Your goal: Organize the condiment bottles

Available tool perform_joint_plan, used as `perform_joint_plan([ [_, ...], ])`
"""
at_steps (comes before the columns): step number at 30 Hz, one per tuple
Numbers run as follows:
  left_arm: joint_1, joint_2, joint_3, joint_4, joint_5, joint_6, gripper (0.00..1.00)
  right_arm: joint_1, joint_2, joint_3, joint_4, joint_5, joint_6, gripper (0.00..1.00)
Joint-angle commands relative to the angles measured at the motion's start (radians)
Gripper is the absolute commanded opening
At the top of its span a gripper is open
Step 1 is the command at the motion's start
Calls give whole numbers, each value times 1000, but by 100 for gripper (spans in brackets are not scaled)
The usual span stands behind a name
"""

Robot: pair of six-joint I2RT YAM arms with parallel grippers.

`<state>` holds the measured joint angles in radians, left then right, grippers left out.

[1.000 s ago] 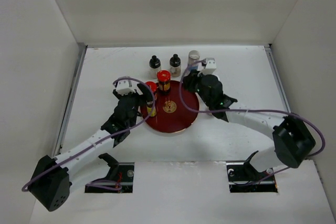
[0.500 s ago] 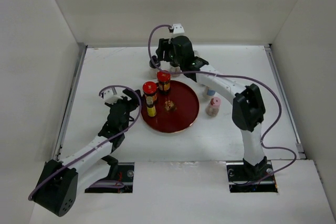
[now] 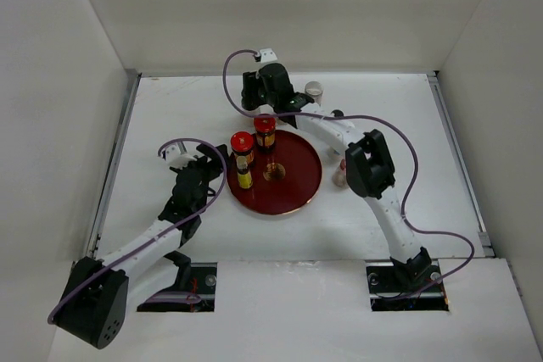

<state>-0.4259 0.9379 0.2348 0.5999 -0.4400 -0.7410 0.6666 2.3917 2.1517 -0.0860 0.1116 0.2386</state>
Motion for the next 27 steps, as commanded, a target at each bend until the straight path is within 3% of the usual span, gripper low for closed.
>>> perform_joint_plan([
  [1, 9, 7, 0, 58, 18, -14, 75, 12, 4, 60, 29, -4, -4, 62],
  [16, 19, -4, -5, 63, 26, -18, 75, 31, 67, 96, 43, 7, 2, 52],
  [21, 26, -14, -9, 60, 27, -20, 75, 31, 57, 77, 57, 28, 19, 39],
  [27, 29, -8, -11, 63, 29, -23, 75, 31, -46, -6, 250, 45, 63, 33],
])
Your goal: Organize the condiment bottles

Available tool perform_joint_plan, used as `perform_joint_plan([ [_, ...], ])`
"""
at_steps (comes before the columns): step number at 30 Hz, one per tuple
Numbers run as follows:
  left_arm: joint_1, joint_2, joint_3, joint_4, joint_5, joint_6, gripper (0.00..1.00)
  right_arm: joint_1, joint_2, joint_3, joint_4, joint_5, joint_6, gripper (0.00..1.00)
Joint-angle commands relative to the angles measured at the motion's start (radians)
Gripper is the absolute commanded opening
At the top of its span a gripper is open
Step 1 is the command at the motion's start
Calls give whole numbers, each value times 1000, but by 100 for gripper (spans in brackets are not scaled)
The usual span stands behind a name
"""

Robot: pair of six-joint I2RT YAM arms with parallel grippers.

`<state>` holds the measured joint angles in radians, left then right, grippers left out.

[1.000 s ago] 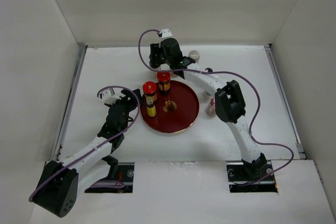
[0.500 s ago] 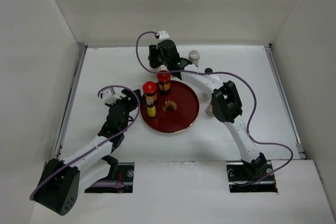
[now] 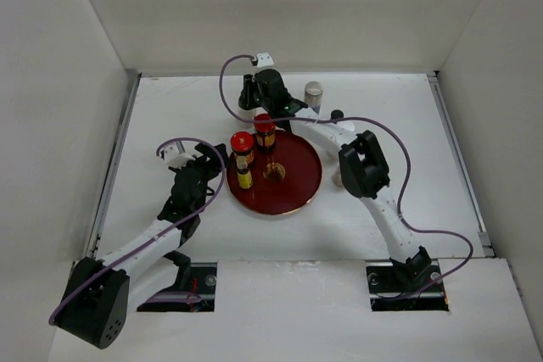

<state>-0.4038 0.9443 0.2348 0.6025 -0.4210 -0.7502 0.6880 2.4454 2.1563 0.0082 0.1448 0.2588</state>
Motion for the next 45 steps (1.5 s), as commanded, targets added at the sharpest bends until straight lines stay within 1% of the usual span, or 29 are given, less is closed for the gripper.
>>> perform_joint_plan([
  [1, 6, -18, -11, 60, 10, -14, 75, 9, -117, -12, 176, 24, 52, 33],
  [5, 9, -12, -11, 60, 10, -14, 75, 9, -187, -15, 255, 67, 106, 33],
  [10, 10, -13, -12, 60, 8, -8, 75, -15, -290, -59, 351, 64, 215, 33],
  [13, 13, -19, -14, 60, 10, -8, 74, -23, -374, -128, 378, 50, 235, 33],
  [15, 13, -22, -17, 60, 5, -8, 74, -23, -454, -224, 407, 45, 223, 34],
  [17, 15, -25, -19, 60, 10, -12, 74, -26, -555, -361, 440, 44, 221, 34],
  [24, 10, -7, -6, 62, 22, -14, 74, -22, -977, -938, 542, 75, 195, 33],
  [27, 15, -4, -8, 63, 22, -15, 74, -20, -1109, -1102, 533, 90, 191, 33],
  [29, 15, -7, -8, 65, 22, -15, 74, -20, -1151, -1176, 523, 91, 192, 34],
  [32, 18, -6, -6, 65, 16, -15, 74, -23, -1143, -1240, 515, 96, 198, 34],
  [35, 17, -1, -6, 65, 14, -17, 74, -34, -1068, -1254, 545, 107, 192, 33],
  [40, 20, -2, -11, 69, 22, -18, 74, -51, -912, -1211, 605, 111, 189, 32],
  [45, 20, -7, -14, 69, 22, -20, 74, -57, -780, -1144, 625, 116, 166, 32],
])
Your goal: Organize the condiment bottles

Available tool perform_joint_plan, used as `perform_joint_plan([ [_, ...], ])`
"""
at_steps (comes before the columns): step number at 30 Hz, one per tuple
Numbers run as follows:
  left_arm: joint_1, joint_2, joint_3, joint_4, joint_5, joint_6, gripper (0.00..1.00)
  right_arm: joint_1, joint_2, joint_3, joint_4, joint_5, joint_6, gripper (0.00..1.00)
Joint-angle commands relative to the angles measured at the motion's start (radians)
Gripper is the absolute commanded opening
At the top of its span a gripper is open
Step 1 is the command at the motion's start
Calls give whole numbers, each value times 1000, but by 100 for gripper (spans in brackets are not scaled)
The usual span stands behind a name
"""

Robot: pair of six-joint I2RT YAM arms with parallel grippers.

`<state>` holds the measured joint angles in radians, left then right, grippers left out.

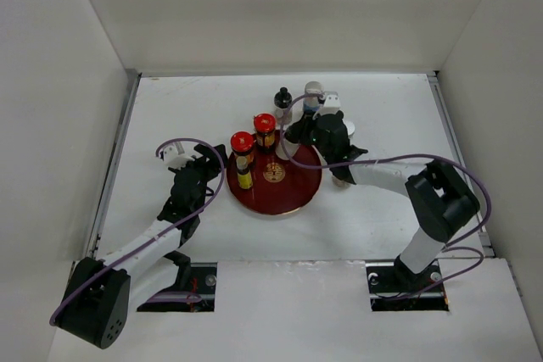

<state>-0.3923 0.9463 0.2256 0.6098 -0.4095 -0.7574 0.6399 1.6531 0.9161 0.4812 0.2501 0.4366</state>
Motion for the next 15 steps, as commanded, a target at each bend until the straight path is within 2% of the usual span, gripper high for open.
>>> perform_joint_plan([
  [1, 7, -11, -5, 62, 11, -13, 74, -9, 26, 105, 151, 15, -18, 32],
  [10, 7, -7, -5, 62, 11, -14, 74, 14, 51, 147, 146, 104, -159, 34],
  [13, 7, 0, -2, 64, 11, -16, 74, 46, 69, 148, 143, 127, -219, 39],
  [15, 7, 8, -3, 68, 11, -19, 74, 63, 86, 148, 143, 127, -239, 46],
])
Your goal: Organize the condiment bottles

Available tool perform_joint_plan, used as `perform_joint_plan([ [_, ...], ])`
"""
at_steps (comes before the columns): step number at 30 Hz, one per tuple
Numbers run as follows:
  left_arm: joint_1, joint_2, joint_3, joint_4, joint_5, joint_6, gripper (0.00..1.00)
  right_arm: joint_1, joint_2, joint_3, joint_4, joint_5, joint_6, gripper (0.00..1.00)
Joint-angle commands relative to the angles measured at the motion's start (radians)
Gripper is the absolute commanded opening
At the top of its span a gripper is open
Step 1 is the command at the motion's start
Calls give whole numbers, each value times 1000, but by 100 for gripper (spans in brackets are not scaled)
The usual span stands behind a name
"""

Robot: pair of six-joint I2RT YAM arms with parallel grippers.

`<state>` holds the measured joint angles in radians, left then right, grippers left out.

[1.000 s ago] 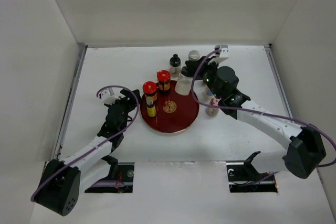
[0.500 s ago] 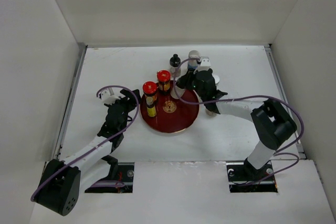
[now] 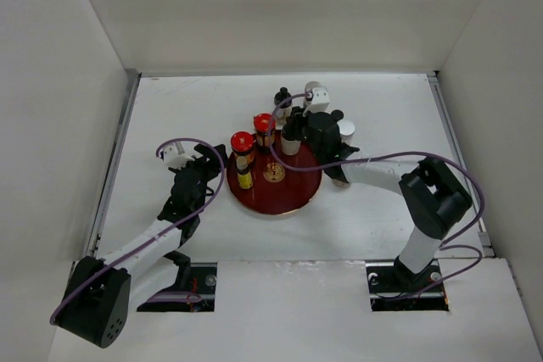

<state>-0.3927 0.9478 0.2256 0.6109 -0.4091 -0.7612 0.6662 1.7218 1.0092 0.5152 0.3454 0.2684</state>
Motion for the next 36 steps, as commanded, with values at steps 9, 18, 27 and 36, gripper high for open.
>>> perform_joint_plan([
  [9, 4, 19, 0, 73, 12, -18, 74, 49, -37, 60, 78, 18, -60, 68],
  [18, 13, 12, -8, 73, 12, -20, 74, -52, 126, 435, -255, -215, -11, 61],
  [27, 15, 17, -8, 73, 10, -16, 74, -104, 298, 650, -366, -201, -20, 65],
  [36, 21, 13, -9, 73, 12, -18, 75, -115, 420, 752, -411, -223, -31, 62],
])
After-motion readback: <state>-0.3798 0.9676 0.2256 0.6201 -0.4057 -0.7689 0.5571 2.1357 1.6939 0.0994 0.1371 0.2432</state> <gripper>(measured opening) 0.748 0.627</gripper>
